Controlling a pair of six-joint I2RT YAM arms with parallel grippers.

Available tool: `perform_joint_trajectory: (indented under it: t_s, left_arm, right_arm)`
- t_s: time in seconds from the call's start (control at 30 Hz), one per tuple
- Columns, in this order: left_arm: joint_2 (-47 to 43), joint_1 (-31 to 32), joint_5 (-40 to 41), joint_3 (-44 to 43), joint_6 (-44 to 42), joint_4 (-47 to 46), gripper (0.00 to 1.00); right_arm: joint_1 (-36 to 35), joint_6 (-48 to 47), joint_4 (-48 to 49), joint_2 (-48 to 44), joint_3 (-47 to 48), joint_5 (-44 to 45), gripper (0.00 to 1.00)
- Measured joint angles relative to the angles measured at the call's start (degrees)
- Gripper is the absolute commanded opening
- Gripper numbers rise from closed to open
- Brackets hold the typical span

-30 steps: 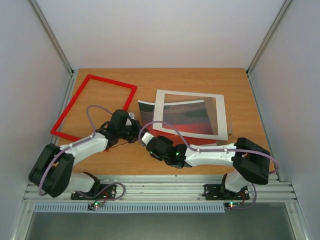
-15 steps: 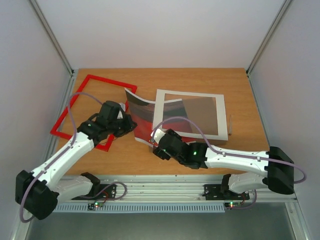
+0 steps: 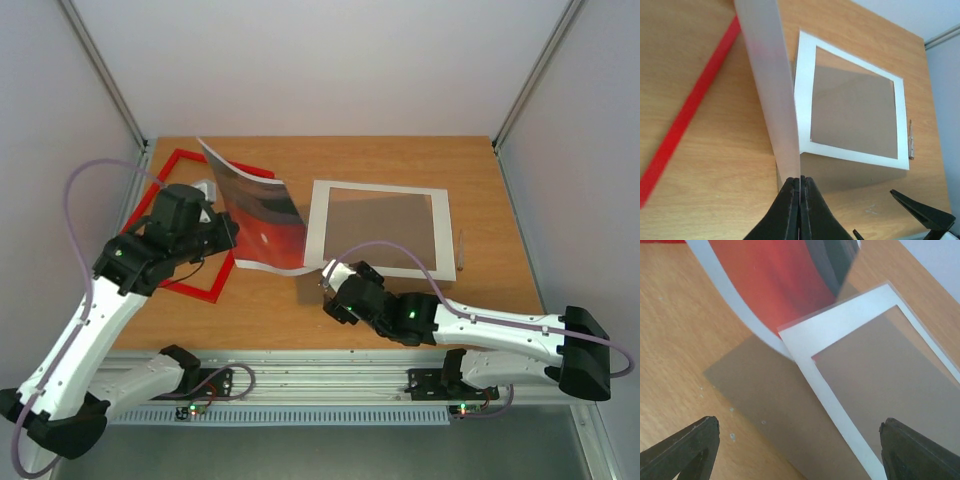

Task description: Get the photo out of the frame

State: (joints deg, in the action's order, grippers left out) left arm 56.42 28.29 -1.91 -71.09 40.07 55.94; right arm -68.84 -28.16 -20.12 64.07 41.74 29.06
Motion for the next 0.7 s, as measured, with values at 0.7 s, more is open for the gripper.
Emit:
perform_joint_trajectory:
  t_s: [0.7]
  left_arm:
    - [3.8, -0.1, 8.1, -23.9, -8.9, 11.3, 0.06]
  right_arm:
    - [0.0, 3.1, 1.2, -0.9, -5.1, 5.6, 0.89]
